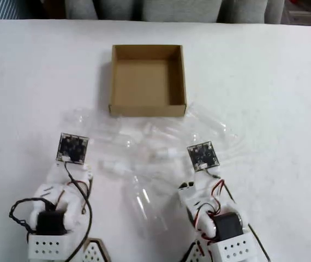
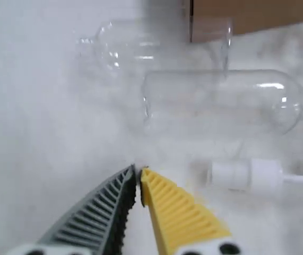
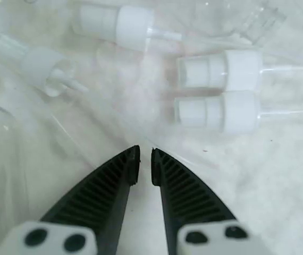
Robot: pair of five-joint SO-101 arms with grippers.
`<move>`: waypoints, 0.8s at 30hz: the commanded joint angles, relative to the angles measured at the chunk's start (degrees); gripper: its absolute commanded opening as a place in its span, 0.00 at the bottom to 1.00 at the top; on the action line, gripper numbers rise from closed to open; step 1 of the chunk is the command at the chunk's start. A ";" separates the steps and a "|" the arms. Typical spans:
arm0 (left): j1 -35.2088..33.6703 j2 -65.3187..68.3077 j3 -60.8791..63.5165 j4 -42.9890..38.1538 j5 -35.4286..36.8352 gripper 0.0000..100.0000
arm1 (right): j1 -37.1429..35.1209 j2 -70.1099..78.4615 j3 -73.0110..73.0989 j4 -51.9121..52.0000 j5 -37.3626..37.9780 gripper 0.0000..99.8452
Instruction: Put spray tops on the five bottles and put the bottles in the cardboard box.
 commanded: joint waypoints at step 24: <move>16.66 5.23 -19.60 4.40 -42.29 0.08 | 19.74 -0.57 0.26 -7.78 0.09 0.02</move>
